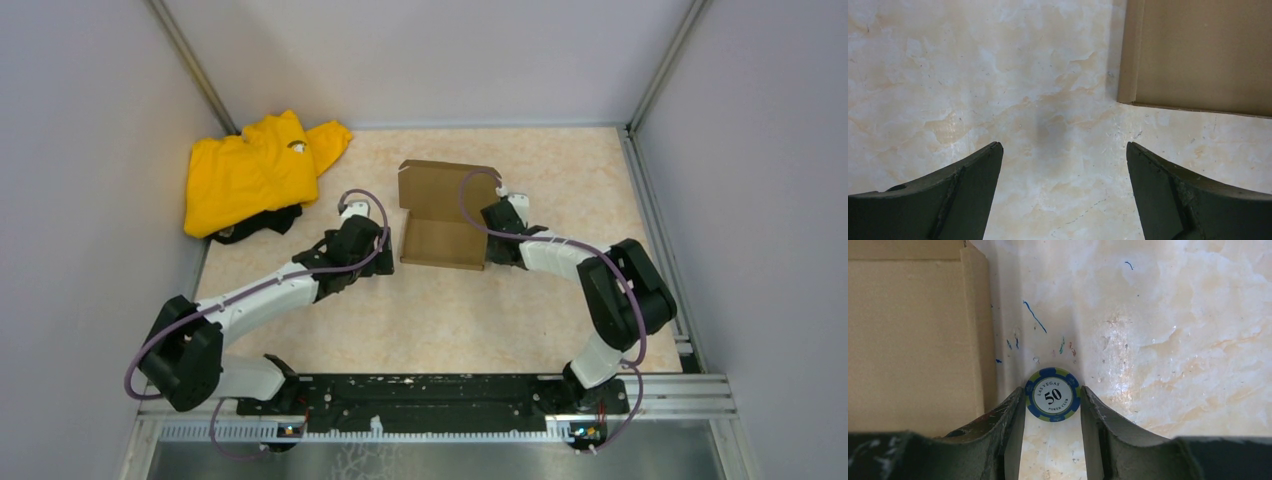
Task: Fold the paper box
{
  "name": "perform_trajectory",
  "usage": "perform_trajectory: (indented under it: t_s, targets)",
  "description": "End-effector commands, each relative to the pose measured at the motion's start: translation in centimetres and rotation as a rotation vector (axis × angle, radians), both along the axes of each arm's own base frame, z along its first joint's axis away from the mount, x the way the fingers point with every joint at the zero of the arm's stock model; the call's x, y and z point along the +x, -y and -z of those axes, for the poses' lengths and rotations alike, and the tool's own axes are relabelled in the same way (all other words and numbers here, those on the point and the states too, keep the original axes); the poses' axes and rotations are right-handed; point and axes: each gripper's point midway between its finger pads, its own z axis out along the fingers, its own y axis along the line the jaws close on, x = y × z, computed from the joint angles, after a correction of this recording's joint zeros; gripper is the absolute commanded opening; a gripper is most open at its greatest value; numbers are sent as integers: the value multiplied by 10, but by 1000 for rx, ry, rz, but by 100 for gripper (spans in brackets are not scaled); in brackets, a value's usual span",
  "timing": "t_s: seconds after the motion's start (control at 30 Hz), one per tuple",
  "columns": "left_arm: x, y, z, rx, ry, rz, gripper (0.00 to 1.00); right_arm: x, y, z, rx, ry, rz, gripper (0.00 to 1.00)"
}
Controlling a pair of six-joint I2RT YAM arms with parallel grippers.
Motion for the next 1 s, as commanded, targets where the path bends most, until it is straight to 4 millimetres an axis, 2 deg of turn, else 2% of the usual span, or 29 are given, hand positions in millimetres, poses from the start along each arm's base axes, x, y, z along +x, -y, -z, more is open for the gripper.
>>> perform_trajectory:
  t_s: [0.0,0.97]
  targets:
    - [11,7,-12,-30,33,6,99,-15,15,21,-56,-102,8,40]
    - [15,5,-13,-32,30,0,99,-5,12,-6,-33,-47,-2,38]
